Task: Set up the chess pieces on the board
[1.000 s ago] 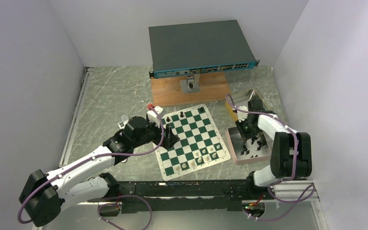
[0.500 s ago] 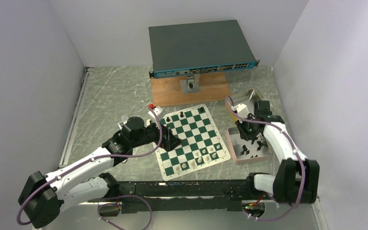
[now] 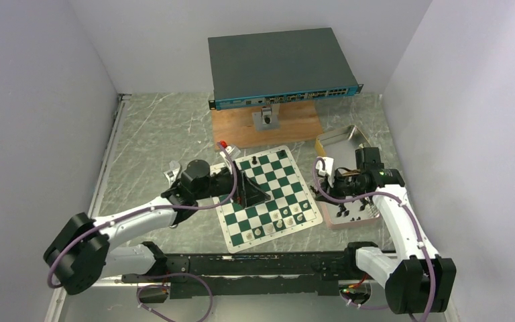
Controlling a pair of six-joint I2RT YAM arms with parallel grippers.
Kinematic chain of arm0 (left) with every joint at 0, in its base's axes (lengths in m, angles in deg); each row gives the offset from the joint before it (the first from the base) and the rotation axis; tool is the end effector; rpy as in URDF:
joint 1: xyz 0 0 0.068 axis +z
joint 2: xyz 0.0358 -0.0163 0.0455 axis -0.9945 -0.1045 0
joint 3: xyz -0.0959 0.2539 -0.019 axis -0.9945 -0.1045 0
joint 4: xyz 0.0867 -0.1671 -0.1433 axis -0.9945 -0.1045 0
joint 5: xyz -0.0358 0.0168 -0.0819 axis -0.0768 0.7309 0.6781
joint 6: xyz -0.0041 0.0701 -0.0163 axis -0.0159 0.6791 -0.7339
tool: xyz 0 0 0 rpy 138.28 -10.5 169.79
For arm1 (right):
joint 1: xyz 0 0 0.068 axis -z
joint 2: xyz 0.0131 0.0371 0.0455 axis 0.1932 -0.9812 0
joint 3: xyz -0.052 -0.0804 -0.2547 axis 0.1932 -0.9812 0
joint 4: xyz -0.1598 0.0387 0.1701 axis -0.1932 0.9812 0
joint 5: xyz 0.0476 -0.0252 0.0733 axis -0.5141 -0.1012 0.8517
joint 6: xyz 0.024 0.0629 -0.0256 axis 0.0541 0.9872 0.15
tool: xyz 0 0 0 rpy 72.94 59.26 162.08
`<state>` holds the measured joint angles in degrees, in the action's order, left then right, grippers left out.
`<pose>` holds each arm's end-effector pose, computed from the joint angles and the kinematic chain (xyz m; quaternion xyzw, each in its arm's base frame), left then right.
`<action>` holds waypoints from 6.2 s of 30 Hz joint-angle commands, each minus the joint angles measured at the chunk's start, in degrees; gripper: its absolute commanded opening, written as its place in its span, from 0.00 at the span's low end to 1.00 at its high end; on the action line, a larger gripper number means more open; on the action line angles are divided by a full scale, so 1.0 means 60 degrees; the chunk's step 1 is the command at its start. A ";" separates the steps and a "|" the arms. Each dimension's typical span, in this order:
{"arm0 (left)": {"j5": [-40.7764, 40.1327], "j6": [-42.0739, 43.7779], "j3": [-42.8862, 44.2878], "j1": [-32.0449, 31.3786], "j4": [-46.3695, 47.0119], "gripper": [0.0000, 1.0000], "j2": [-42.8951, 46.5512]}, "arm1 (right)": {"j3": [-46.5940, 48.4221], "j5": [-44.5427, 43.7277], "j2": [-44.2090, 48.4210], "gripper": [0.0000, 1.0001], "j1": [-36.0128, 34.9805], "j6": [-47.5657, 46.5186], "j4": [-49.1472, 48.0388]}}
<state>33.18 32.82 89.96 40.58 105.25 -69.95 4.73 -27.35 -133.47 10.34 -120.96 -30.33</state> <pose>0.1613 -0.1938 0.2627 0.2038 0.7173 -0.5638 0.3552 0.1519 0.0450 0.2410 -0.5293 0.7342 0.2390 0.3518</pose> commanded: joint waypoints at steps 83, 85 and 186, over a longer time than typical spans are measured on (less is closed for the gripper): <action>-0.4795 0.0817 0.3430 -0.2344 -0.3571 0.00 -0.2397 | 0.0448 0.2469 0.0070 0.80 -0.0787 -0.1185 0.0890; -0.5439 0.1226 0.3442 -0.2342 -0.4014 0.00 -0.2181 | 0.0486 0.2302 0.0050 0.80 -0.0731 -0.0795 0.0728; -0.7256 0.5150 0.7588 0.0468 -0.6896 0.07 -0.7418 | 0.0478 0.1617 -0.0910 0.80 -0.0235 0.0029 0.0232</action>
<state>-11.17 63.86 132.93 43.16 63.96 -113.93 5.56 -18.87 -138.80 8.81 -119.32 -29.79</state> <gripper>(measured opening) 0.198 0.804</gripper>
